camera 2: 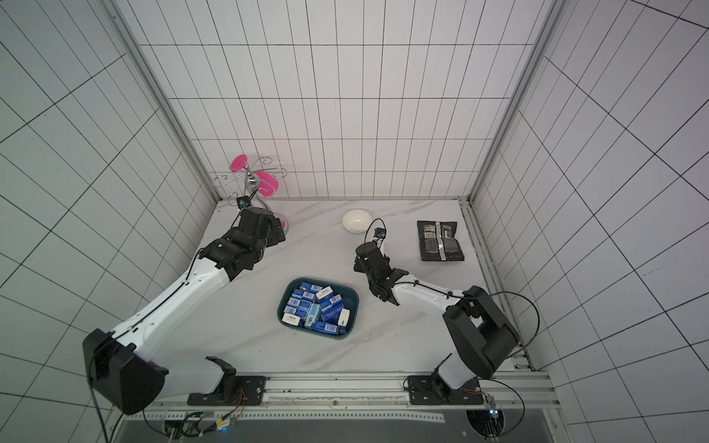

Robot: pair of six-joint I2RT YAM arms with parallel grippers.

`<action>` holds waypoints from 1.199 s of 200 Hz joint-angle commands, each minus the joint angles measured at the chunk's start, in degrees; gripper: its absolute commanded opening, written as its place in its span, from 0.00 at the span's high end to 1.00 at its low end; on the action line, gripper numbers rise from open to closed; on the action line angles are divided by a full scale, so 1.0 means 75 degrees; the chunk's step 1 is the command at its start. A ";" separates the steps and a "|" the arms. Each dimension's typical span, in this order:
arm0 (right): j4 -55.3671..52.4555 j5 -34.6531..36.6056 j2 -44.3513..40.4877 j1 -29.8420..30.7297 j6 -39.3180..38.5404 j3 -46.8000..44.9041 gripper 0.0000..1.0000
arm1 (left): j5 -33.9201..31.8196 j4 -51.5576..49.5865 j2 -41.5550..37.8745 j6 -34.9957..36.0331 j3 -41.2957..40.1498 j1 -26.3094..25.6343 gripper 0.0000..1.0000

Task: Take the pocket tissues out of the storage box
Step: Place the pocket tissues at the center of the board.

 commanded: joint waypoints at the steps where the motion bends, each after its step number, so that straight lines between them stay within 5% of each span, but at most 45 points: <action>1: 0.0217 0.0586 0.0305 0.0143 0.0737 -0.0056 0.83 | -0.0102 0.0186 -0.0148 0.0113 -0.0068 -0.0022 0.01; 110: 0.0324 0.0523 0.0743 0.0301 0.1166 -0.0685 0.83 | -0.0022 0.0221 -0.0130 0.0089 0.0016 -0.0022 0.01; 191: 0.0110 0.0368 0.0612 0.0336 0.1277 -0.1064 0.73 | -0.0015 0.0242 -0.0314 0.0045 -0.0019 -0.0022 0.01; 240: -0.0403 -0.0272 0.0301 0.0404 0.1119 -0.1130 0.56 | 0.0123 0.0195 -0.0457 -0.0044 -0.0090 -0.0072 0.02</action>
